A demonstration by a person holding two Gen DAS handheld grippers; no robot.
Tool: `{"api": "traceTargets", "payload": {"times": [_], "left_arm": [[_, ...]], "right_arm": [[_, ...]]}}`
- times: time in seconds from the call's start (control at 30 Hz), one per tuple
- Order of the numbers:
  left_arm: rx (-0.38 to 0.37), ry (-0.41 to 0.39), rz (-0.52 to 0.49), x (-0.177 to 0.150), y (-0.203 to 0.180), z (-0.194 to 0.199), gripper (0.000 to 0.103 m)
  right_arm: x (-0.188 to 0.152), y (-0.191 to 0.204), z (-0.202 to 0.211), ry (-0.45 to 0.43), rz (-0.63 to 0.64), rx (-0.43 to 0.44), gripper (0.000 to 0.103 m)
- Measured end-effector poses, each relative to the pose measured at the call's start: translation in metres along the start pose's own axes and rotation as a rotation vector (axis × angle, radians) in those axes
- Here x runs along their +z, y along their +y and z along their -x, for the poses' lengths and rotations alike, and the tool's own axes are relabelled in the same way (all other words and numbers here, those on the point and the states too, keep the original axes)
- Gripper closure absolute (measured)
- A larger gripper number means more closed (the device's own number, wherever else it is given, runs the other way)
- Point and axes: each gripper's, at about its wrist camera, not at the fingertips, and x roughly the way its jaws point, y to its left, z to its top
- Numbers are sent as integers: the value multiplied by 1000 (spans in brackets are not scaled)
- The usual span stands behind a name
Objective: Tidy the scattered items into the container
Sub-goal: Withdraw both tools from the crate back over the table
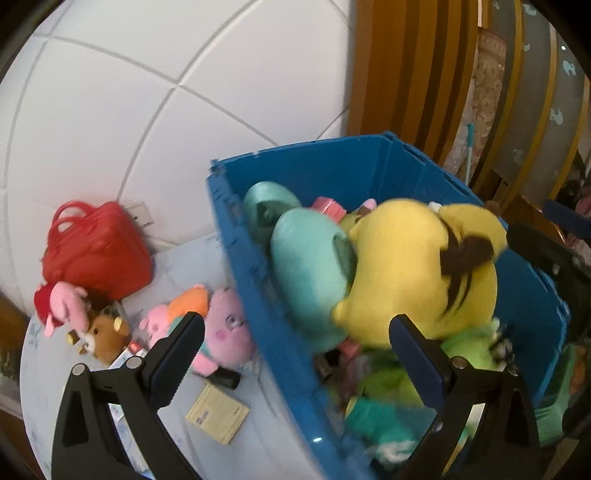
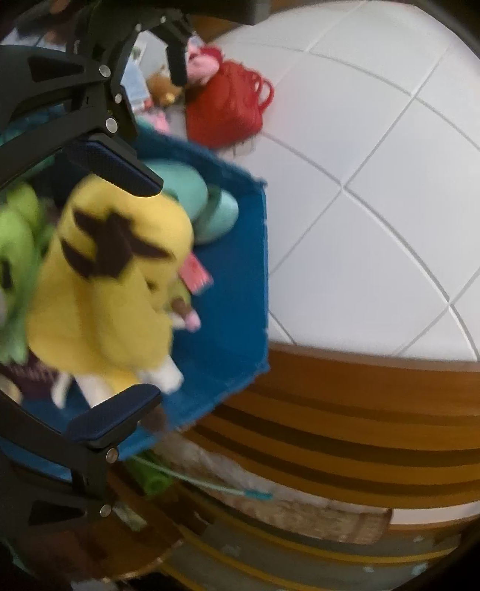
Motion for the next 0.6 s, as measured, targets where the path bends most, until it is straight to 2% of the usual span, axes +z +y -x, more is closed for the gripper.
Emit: {"api": "traceTargets", "payload": {"times": [0.27,0.43,0.6], "left_arm": [[34,-49,34,-74,42,43,2],[24,-55,51,-115,65,57,2],[53,-59,75,-154,97,62,2]], "right_arm": [[-41,58,43,-44,0,18,0],[-67,94,60,-60,-7,40,0],[-91,127,71,-60,-24,60,0]]}}
